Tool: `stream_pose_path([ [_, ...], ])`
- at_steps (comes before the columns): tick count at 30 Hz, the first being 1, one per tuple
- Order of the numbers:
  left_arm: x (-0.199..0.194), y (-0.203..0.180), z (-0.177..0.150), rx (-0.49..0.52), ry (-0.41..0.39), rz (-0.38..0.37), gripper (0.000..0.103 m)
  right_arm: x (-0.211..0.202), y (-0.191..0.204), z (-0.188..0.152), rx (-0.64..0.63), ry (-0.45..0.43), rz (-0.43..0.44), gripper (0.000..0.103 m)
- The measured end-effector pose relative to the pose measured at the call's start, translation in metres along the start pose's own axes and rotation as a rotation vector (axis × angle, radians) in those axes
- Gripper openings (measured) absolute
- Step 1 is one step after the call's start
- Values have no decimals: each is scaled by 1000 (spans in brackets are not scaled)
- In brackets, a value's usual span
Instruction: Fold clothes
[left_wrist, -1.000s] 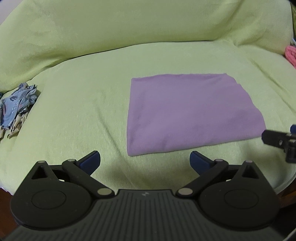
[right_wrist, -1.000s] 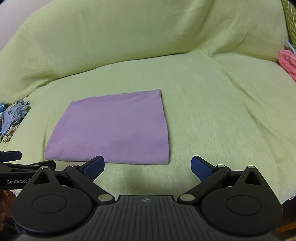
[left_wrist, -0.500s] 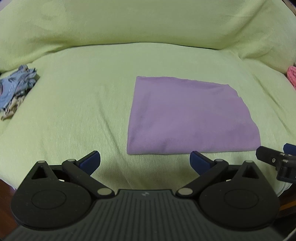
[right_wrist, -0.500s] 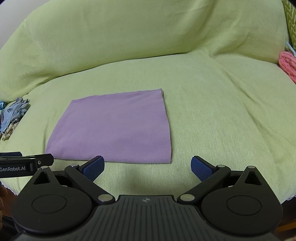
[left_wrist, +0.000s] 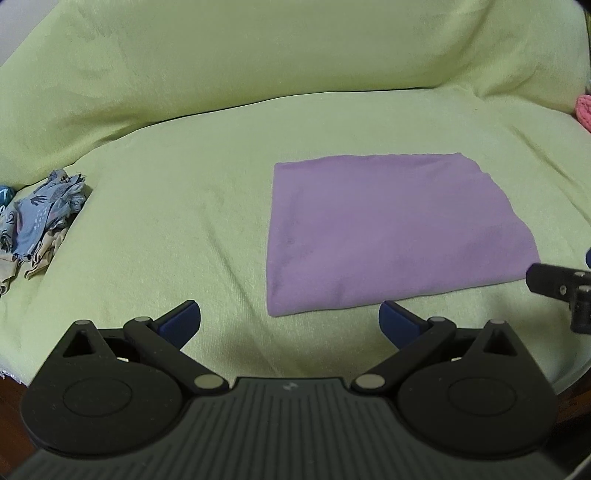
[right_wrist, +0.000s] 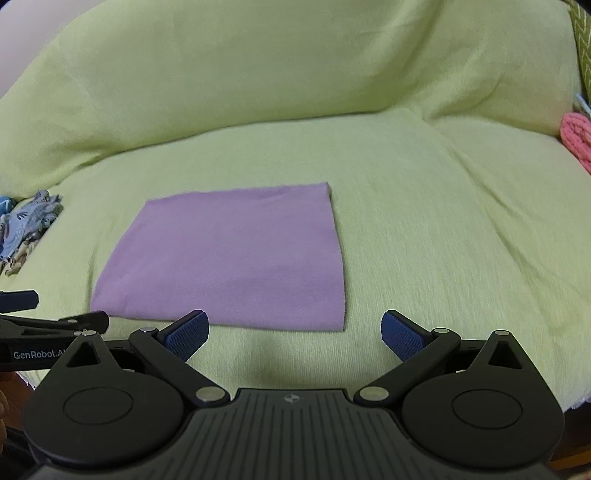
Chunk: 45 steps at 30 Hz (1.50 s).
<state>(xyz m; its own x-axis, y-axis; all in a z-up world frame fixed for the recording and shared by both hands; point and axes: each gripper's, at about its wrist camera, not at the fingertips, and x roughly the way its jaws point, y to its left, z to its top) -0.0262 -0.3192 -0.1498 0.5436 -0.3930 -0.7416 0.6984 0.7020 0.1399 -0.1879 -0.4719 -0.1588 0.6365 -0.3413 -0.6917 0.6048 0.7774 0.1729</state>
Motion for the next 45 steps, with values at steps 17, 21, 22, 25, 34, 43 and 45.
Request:
stream_pose_path([
  [17, 29, 94, 11, -263, 177, -242, 102, 21, 87, -47, -745, -255, -25, 93],
  [21, 40, 119, 18, -367, 205, -325, 102, 38, 125, -71, -1035, -302, -13, 67],
  [22, 43, 123, 19, -380, 210, -336, 102, 42, 132, -74, -1078, -298, 2, 64],
  [25, 50, 130, 18, -412, 224, -346, 102, 55, 149, -84, -1192, -300, 35, 53],
  [34, 69, 144, 15, -534, 269, -425, 102, 82, 183, -96, -1427, -374, -5, 30],
  [43, 103, 158, 37, -733, 300, -643, 101, 71, 173, -71, -1277, -427, 39, 7],
  [45, 115, 153, 46, -746, 320, -691, 101, 65, 167, -59, -1198, -449, 54, 7],
])
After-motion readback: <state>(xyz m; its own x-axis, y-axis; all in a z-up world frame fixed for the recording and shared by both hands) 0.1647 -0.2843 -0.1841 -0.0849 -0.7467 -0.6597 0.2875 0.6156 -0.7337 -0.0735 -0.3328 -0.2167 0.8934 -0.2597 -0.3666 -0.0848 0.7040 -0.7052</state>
